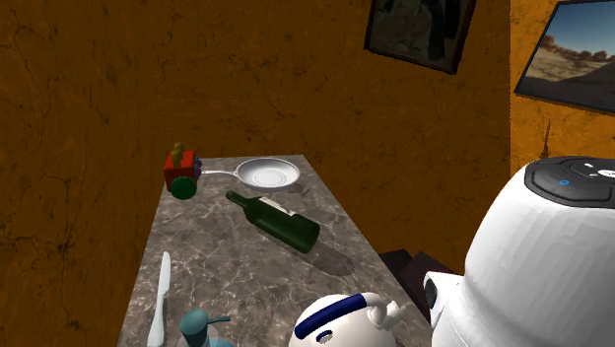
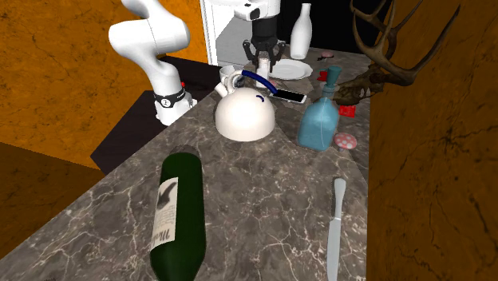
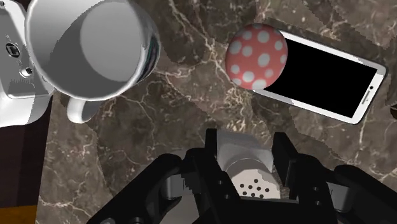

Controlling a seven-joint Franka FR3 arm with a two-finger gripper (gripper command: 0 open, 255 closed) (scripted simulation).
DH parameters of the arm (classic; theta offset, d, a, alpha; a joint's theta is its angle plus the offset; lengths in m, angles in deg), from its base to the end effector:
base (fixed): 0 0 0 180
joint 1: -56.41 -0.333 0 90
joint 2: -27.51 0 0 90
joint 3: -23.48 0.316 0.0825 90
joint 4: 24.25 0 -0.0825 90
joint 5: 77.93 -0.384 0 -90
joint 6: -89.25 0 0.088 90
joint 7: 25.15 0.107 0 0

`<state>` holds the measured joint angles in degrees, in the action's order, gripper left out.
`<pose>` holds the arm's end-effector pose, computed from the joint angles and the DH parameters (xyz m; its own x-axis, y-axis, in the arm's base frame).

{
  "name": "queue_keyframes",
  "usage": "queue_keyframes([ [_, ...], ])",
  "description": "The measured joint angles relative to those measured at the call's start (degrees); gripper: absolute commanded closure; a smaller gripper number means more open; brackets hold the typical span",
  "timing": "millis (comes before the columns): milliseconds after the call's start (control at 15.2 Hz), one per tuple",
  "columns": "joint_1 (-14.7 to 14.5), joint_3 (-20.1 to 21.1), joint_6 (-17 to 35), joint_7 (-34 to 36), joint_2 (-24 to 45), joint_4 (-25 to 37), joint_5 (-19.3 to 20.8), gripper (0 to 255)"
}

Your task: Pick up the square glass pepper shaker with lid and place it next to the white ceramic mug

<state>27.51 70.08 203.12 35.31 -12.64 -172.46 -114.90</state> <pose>0.0659 0.3794 0.4077 0.9837 -0.1562 -0.0893 -0.1597 -0.9866 -0.0337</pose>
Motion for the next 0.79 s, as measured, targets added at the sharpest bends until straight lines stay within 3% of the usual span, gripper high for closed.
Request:
queue_keyframes([
  [792,1.2,5.5,9.6,-1.2,5.0,-4.4,-2.9,255],
])
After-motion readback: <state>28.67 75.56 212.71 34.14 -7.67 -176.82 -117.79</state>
